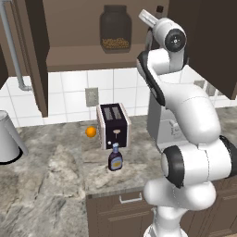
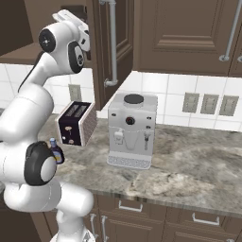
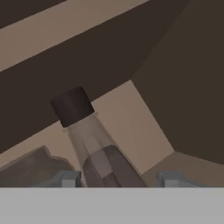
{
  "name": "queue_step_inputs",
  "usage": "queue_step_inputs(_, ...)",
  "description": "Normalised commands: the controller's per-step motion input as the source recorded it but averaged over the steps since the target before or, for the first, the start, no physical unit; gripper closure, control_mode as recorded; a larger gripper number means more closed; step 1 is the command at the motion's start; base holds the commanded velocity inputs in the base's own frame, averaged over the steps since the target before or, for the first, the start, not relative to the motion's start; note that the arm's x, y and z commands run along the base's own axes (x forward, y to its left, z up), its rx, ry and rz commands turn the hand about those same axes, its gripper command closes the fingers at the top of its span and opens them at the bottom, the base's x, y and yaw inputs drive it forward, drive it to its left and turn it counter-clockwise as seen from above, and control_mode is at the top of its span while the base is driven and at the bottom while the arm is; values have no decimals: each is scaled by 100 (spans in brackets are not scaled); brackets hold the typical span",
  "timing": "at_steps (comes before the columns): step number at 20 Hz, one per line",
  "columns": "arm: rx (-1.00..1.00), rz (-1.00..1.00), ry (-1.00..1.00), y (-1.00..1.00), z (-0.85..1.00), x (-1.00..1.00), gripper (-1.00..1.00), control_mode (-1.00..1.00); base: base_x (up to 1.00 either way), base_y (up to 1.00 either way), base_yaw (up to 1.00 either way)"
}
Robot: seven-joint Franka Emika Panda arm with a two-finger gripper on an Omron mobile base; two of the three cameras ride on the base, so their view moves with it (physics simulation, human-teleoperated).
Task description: Pick the syrup bottle and condiment bottle from the counter and place them in the cabinet.
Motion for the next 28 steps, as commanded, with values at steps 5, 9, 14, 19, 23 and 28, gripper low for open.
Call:
queue_step_inputs(5, -2, 0, 0, 1, -1, 22, 100, -100, 0, 0, 0)
queue_step_inputs(9, -2, 0, 0, 0, -3, 38, 100, -100, 0, 0, 0)
queue_step_inputs(14, -2, 0, 0, 0, -12, 44, 100, -100, 0, 0, 0)
queue_step_inputs(19, -4, 0, 0, 0, -25, 43, 100, -100, 0, 0, 0)
queue_step_inputs(23, -6, 0, 0, 0, -37, 43, 100, -100, 0, 0, 0)
queue_step_inputs(28, -3, 0, 0, -5, -41, 37, 100, -100, 0, 0, 0)
